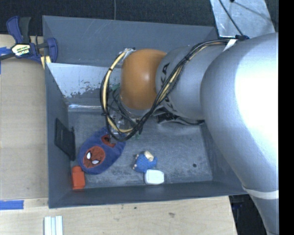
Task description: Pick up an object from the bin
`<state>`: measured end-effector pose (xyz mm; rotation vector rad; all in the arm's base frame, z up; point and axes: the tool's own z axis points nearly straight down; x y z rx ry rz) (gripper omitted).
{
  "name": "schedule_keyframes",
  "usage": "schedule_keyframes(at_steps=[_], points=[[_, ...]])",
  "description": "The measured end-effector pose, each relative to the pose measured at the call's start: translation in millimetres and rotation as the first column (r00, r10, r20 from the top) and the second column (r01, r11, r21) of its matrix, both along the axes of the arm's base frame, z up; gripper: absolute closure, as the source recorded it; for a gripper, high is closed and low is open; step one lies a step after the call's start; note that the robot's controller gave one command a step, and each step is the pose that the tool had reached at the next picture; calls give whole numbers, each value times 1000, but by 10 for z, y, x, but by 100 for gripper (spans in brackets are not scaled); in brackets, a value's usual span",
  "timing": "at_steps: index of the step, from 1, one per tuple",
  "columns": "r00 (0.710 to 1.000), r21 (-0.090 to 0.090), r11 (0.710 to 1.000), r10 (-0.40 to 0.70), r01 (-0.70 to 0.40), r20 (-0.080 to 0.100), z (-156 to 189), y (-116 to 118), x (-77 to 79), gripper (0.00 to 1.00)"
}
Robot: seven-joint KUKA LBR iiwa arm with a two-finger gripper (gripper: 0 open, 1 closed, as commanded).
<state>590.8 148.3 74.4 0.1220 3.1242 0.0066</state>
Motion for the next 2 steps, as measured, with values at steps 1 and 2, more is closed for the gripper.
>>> schedule_keyframes(at_steps=[1, 2], points=[[1000, -1, 1000, 2, -2, -2, 1053, 59, 253, 100], [1000, 0, 1000, -9, 9, -2, 2575, 124, 94, 100]])
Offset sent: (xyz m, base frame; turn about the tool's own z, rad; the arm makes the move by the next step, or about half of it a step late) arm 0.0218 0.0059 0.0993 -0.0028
